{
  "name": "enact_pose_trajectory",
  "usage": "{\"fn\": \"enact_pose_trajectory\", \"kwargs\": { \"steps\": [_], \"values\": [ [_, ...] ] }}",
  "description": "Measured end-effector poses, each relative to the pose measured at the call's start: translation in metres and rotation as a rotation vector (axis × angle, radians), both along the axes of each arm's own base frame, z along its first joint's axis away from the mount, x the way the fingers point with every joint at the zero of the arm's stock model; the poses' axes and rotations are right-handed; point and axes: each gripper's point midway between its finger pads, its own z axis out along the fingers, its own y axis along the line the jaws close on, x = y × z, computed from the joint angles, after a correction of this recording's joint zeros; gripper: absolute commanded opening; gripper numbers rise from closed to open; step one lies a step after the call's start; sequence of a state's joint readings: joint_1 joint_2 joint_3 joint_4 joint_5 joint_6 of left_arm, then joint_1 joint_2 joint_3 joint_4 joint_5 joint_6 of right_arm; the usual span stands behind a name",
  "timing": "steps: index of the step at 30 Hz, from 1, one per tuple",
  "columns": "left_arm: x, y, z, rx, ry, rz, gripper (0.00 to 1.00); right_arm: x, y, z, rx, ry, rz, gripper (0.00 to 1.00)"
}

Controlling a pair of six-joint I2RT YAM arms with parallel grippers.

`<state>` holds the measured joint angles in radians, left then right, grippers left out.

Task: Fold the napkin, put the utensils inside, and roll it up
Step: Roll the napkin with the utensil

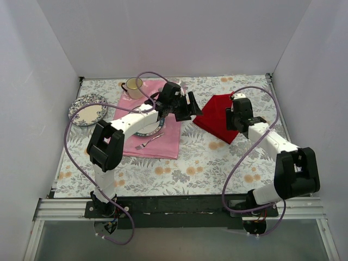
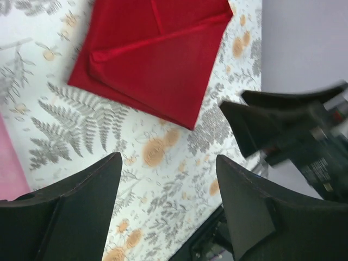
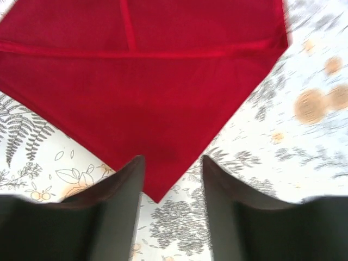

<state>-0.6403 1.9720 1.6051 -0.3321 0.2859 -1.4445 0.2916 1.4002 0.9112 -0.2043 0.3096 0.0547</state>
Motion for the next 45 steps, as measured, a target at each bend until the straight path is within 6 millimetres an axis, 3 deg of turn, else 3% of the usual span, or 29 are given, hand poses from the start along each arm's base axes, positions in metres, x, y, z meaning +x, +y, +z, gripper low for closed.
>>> {"fn": "enact_pose_trajectory", "kwargs": {
  "steps": [3, 6, 11, 19, 25, 28, 32, 37, 40, 45],
  "values": [
    [-0.017, 0.000, 0.000, -0.057, 0.028, -0.031, 0.66, -0.004, -0.009, -0.030, 0.061, 0.113, -0.037, 0.37],
    [-0.033, 0.001, -0.018, -0.076, 0.087, -0.051, 0.66, -0.011, -0.017, -0.054, 0.112, 0.211, -0.072, 0.32],
    [-0.051, 0.002, -0.039, -0.072, 0.157, -0.066, 0.65, -0.026, -0.006, -0.067, 0.172, 0.264, -0.045, 0.27],
    [-0.054, -0.007, -0.034, -0.100, 0.141, -0.084, 0.65, -0.059, -0.005, -0.093, 0.183, 0.339, -0.050, 0.26],
    [-0.054, -0.008, -0.034, -0.095, 0.136, -0.083, 0.66, -0.071, 0.010, -0.086, 0.207, 0.331, -0.009, 0.31],
    [-0.053, -0.006, -0.036, -0.084, 0.131, -0.075, 0.68, -0.074, 0.012, -0.079, 0.188, 0.331, 0.003, 0.42],
    [-0.051, -0.002, -0.040, -0.059, 0.127, -0.060, 0.70, -0.058, 0.013, -0.059, 0.143, 0.276, 0.053, 0.61],
    [-0.042, 0.010, -0.040, -0.032, 0.129, 0.004, 0.72, -0.036, 0.042, -0.038, 0.018, 0.186, 0.241, 0.63],
    [-0.032, 0.024, -0.024, -0.036, 0.110, 0.074, 0.72, -0.028, 0.060, -0.039, -0.072, 0.149, 0.348, 0.61],
    [-0.023, 0.050, 0.019, -0.094, 0.055, 0.187, 0.72, -0.027, 0.080, -0.047, -0.245, 0.118, 0.481, 0.57]
  ]
}}
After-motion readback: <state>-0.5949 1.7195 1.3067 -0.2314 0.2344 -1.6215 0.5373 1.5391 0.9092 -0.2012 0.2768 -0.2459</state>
